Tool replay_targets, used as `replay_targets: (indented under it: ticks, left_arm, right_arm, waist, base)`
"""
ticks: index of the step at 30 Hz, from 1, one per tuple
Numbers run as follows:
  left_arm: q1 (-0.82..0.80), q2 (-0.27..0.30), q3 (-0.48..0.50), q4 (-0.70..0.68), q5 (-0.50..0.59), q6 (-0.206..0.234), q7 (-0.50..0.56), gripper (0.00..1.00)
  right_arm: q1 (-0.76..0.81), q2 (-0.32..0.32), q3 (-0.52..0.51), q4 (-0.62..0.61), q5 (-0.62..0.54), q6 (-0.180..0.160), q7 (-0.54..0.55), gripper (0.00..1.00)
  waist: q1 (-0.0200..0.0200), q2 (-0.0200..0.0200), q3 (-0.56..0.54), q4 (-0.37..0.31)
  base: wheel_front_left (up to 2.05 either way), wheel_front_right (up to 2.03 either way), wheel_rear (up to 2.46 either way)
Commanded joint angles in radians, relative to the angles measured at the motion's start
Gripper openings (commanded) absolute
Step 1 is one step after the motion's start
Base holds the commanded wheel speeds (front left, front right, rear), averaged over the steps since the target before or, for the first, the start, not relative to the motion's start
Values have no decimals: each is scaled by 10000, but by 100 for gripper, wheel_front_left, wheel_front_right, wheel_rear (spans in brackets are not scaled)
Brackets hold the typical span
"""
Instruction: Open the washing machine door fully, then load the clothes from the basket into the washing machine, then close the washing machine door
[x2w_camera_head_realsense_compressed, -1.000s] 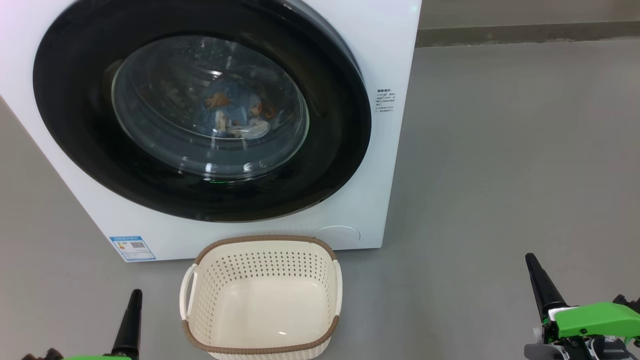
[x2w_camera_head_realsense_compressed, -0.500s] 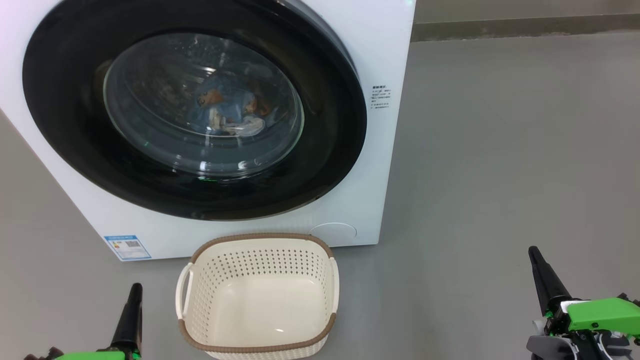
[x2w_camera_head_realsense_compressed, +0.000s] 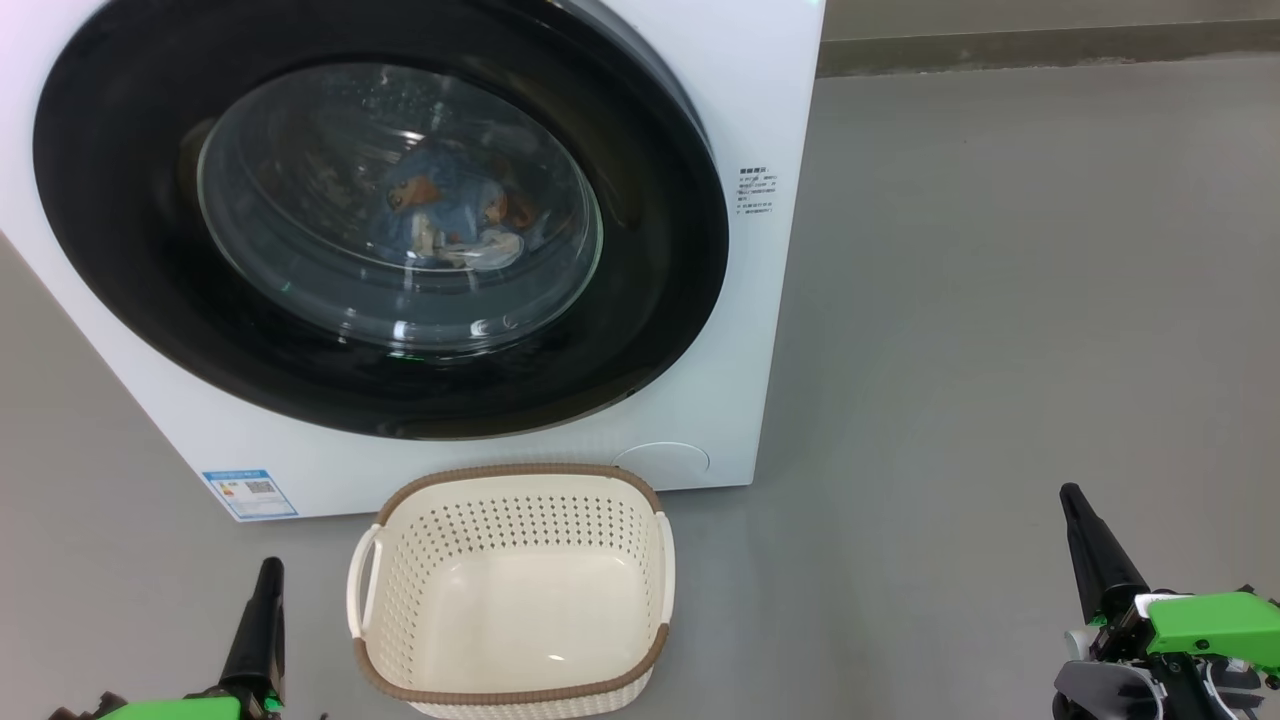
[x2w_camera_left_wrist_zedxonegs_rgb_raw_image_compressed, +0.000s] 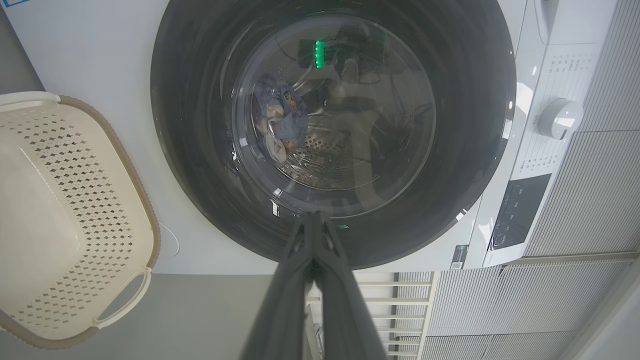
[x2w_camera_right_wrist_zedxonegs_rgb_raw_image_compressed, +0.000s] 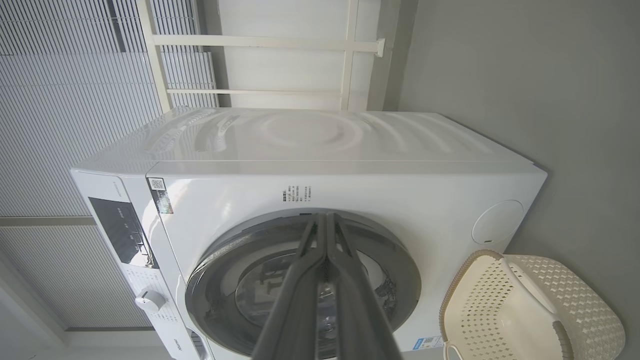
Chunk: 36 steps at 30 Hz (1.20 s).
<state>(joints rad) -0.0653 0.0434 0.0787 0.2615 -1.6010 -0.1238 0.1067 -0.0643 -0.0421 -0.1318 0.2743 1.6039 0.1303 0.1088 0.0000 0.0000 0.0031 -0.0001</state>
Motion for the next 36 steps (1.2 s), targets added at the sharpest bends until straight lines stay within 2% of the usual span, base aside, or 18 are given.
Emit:
replay_targets:
  ticks: [1,36]
  left_arm:
    - [-427,86,336,-160,-88,-69,53,0]
    - [-427,78,347,-161,-79,-69,62,0]
  right_arm:
    - [-437,-81,176,-295,43,4,48,0]
    - [-437,-81,178,-295,45,4,46,0]
  waist:
    - [0,0,-1,1]
    - [0,0,0,1]
  base:
    - [0,0,0]
    - [0,0,0]
